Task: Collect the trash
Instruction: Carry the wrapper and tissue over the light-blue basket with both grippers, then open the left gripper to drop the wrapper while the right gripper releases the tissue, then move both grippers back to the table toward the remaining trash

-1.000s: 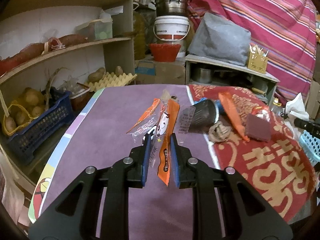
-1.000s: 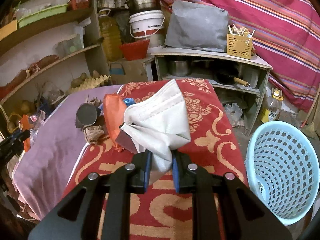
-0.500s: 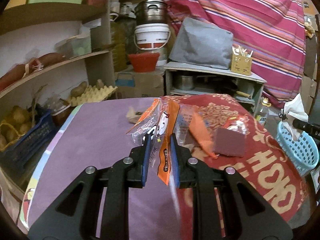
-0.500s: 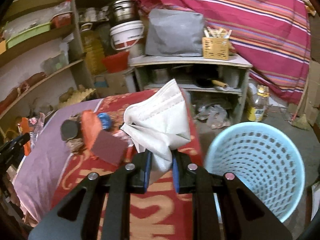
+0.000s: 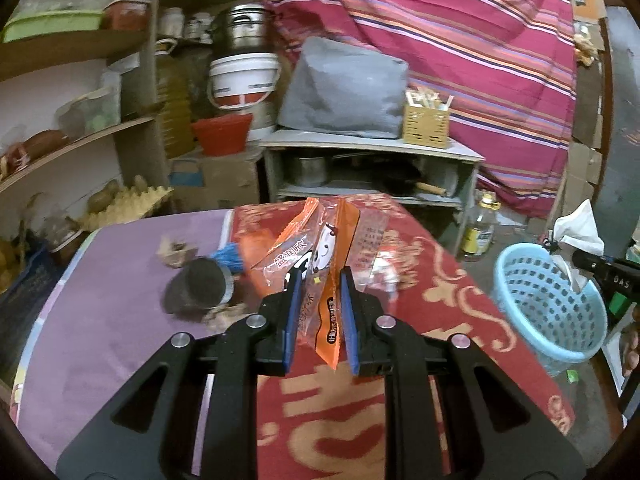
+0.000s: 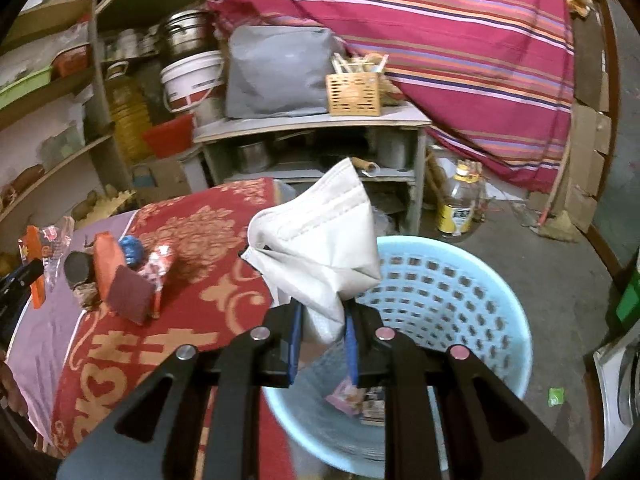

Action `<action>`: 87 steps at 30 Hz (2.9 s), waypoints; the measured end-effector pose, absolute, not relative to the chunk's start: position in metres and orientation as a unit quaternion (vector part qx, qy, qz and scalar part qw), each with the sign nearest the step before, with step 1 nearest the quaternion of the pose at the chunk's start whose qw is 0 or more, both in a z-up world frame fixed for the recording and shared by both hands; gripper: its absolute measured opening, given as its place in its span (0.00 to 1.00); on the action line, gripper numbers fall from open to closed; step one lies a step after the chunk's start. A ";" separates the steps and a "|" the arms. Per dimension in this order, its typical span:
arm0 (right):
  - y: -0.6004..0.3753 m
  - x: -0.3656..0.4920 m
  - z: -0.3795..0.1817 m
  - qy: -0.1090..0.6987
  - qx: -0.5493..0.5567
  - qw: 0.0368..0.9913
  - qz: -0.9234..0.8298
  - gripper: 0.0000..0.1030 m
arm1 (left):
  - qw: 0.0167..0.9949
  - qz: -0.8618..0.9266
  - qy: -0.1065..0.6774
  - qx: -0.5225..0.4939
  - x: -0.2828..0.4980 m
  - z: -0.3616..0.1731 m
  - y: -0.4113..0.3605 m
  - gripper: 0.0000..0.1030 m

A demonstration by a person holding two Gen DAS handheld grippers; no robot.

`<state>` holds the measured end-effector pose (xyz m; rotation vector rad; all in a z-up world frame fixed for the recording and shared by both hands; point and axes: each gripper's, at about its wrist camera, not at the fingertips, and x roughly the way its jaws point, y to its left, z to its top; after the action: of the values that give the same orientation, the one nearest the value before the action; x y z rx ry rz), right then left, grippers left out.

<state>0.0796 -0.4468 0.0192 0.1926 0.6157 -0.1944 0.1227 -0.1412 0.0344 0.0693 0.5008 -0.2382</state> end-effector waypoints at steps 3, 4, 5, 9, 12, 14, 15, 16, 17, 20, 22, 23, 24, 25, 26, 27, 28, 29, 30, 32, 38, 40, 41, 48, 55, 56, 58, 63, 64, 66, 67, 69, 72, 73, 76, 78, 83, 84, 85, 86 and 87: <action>-0.462 0.073 0.015 0.303 0.098 0.942 -0.108 0.18 | 0.959 -0.132 0.248 0.041 0.121 0.033 -0.167 0.17; -0.467 0.071 0.015 0.303 0.101 0.941 -0.109 0.18 | 0.958 -0.136 0.249 0.041 0.121 0.032 -0.173 0.17; -0.469 0.070 0.014 0.303 0.102 0.941 -0.110 0.18 | 0.957 -0.142 0.249 0.041 0.120 0.031 -0.181 0.17; -0.482 0.064 0.012 0.302 0.097 0.940 -0.123 0.18 | 0.954 -0.159 0.251 0.046 0.118 0.029 -0.206 0.17; -0.493 0.059 0.011 0.299 0.109 0.939 -0.131 0.18 | 0.953 -0.170 0.247 0.052 0.116 0.026 -0.226 0.17; -0.499 0.058 0.010 0.300 0.114 0.938 -0.135 0.18 | 0.950 -0.180 0.248 0.053 0.118 0.024 -0.241 0.17; -0.502 0.058 0.009 0.299 0.114 0.937 -0.137 0.18 | 0.949 -0.185 0.249 0.055 0.119 0.022 -0.248 0.17; -0.505 0.057 0.009 0.299 0.114 0.937 -0.139 0.18 | 0.948 -0.189 0.250 0.058 0.120 0.021 -0.254 0.17; -0.507 0.056 0.009 0.299 0.114 0.937 -0.142 0.18 | 0.947 -0.193 0.251 0.060 0.121 0.019 -0.259 0.17; -0.514 0.055 0.008 0.298 0.115 0.936 -0.147 0.18 | 0.942 -0.209 0.257 0.060 0.124 0.013 -0.279 0.17; -0.519 0.053 0.007 0.298 0.119 0.935 -0.151 0.18 | 0.938 -0.220 0.261 0.060 0.126 0.009 -0.292 0.17; -0.522 0.052 0.005 0.299 0.121 0.934 -0.151 0.18 | 0.937 -0.223 0.262 0.062 0.126 0.007 -0.298 0.17; -0.524 0.053 0.004 0.300 0.124 0.934 -0.152 0.18 | 0.935 -0.228 0.265 0.065 0.127 0.003 -0.306 0.17; -0.526 0.053 0.002 0.302 0.124 0.933 -0.152 0.18 | 0.933 -0.232 0.268 0.066 0.128 0.001 -0.311 0.17; -0.527 0.053 0.001 0.304 0.124 0.932 -0.153 0.18 | 0.931 -0.236 0.271 0.068 0.130 0.000 -0.315 0.17; -0.528 0.053 -0.001 0.306 0.123 0.931 -0.154 0.18 | 0.929 -0.239 0.273 0.069 0.130 -0.002 -0.319 0.17; -0.529 0.053 -0.002 0.307 0.122 0.931 -0.155 0.18 | 0.928 -0.243 0.273 0.072 0.131 -0.003 -0.325 0.17; -0.530 0.053 -0.002 0.308 0.123 0.930 -0.156 0.18 | 0.927 -0.247 0.273 0.074 0.130 -0.004 -0.330 0.17; -0.532 0.053 -0.004 0.309 0.124 0.929 -0.158 0.18 | 0.925 -0.250 0.274 0.077 0.130 -0.005 -0.335 0.18; -0.536 0.052 -0.006 0.312 0.126 0.928 -0.160 0.18 | 0.923 -0.258 0.274 0.078 0.130 -0.005 -0.343 0.19; -0.543 0.053 -0.009 0.314 0.135 0.925 -0.166 0.18 | 0.913 -0.282 0.285 0.075 0.133 -0.006 -0.362 0.26; -0.543 0.054 -0.010 0.314 0.133 0.925 -0.166 0.18 | 0.911 -0.288 0.286 0.077 0.131 -0.006 -0.367 0.28; -0.543 0.054 -0.010 0.315 0.134 0.925 -0.166 0.18 | 0.910 -0.291 0.287 0.076 0.130 -0.006 -0.368 0.31; -0.544 0.058 -0.015 0.324 0.135 0.921 -0.170 0.18 | 0.912 -0.291 0.281 0.076 0.124 -0.004 -0.365 0.55; -0.539 0.064 -0.016 0.327 0.133 0.921 -0.164 0.18 | 0.926 -0.260 0.266 0.067 0.120 0.007 -0.336 0.70; -0.537 0.065 -0.016 0.328 0.132 0.921 -0.163 0.18 | 0.929 -0.253 0.262 0.068 0.119 0.010 -0.330 0.73; -0.530 0.069 -0.017 0.331 0.127 0.921 -0.160 0.18 | 0.937 -0.236 0.249 0.073 0.116 0.017 -0.316 0.78; -0.516 0.082 -0.019 0.339 0.123 0.919 -0.160 0.21 | 0.950 -0.202 0.229 0.067 0.115 0.033 -0.269 0.88; -0.512 0.085 -0.019 0.341 0.121 0.918 -0.161 0.22 | 0.951 -0.197 0.230 0.065 0.117 0.036 -0.261 0.88; -0.505 0.091 -0.020 0.350 0.115 0.916 -0.159 0.30 | 0.955 -0.182 0.227 0.061 0.119 0.041 -0.242 0.92; -0.501 0.093 -0.021 0.354 0.111 0.915 -0.160 0.49 | 0.957 -0.175 0.225 0.059 0.119 0.043 -0.234 0.92; -0.494 0.097 -0.021 0.352 0.101 0.914 -0.172 0.67 | 0.961 -0.161 0.219 0.056 0.120 0.047 -0.216 0.94; -0.487 0.104 -0.025 0.365 0.094 0.909 -0.179 0.69 | 0.966 -0.139 0.214 0.049 0.123 0.051 -0.183 0.95; -0.485 0.106 -0.026 0.369 0.094 0.906 -0.184 0.72 | 0.966 -0.133 0.214 0.048 0.124 0.051 -0.175 0.95; -0.478 0.105 -0.021 0.364 0.095 0.906 -0.193 0.80 | 0.969 -0.114 0.217 0.041 0.128 0.047 -0.150 0.95; -0.473 0.105 -0.014 0.356 0.093 0.910 -0.193 0.80 | 0.969 -0.103 0.222 0.034 0.130 0.042 -0.136 0.95; -0.443 0.105 0.001 0.334 0.089 0.922 -0.174 0.81 | 0.971 -0.074 0.228 0.021 0.138 0.035 -0.097 0.95; -0.433 0.106 0.005 0.329 0.085 0.926 -0.165 0.81 | 0.971 -0.067 0.228 0.018 0.139 0.034 -0.089 0.95; -0.425 0.107 0.007 0.325 0.081 0.929 -0.159 0.81 | 0.972 -0.060 0.228 0.015 0.140 0.033 -0.082 0.95; -0.418 0.108 0.009 0.322 0.079 0.931 -0.154 0.81 | 0.972 -0.055 0.228 0.014 0.141 0.033 -0.077 0.95; -0.408 0.109 0.011 0.318 0.076 0.934 -0.146 0.81 | 0.972 -0.048 0.228 0.015 0.140 0.032 -0.071 0.95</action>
<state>0.1091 -0.4080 0.0113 0.1565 0.6501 -0.2977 0.1405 -0.0710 0.0321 0.0294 0.4593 -0.0969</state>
